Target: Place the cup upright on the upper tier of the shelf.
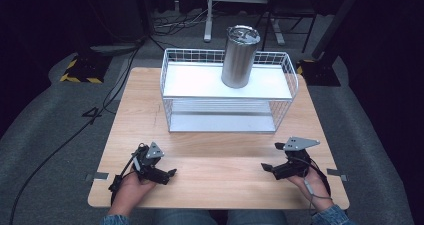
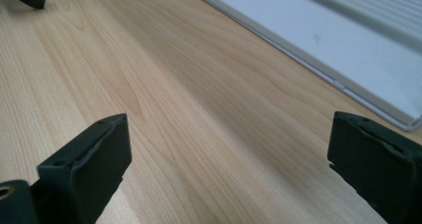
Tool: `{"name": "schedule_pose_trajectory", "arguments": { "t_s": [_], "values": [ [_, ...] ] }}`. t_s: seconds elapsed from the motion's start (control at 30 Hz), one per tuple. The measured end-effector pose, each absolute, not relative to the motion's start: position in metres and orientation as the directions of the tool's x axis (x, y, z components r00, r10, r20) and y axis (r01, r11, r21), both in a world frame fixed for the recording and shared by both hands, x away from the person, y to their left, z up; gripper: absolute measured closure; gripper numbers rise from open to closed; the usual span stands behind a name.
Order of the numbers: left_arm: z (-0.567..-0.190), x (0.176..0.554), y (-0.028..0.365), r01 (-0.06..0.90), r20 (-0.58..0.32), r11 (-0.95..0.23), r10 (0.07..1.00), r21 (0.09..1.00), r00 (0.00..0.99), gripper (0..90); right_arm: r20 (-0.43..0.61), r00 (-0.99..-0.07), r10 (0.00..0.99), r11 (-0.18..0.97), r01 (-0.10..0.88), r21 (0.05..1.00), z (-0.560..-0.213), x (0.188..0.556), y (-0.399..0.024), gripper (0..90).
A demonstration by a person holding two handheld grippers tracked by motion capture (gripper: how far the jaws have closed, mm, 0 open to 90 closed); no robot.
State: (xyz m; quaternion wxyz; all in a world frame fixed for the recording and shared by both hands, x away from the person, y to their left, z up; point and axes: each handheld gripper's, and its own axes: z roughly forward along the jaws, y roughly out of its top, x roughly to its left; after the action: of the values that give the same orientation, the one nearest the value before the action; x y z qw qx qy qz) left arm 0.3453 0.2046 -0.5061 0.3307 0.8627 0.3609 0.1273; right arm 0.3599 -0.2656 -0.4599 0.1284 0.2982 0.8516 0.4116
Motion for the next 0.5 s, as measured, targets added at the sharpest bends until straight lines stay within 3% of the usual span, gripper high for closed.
{"name": "schedule_pose_trajectory", "arguments": {
  "t_s": [0.5],
  "values": [
    [-0.506,0.345,0.205,0.538,-0.021,-0.520,0.706,0.663,0.708,0.2,0.013,-0.770,0.638,0.506,0.431,0.747,-0.484,0.354,-0.261,4.0]
  ]
}}
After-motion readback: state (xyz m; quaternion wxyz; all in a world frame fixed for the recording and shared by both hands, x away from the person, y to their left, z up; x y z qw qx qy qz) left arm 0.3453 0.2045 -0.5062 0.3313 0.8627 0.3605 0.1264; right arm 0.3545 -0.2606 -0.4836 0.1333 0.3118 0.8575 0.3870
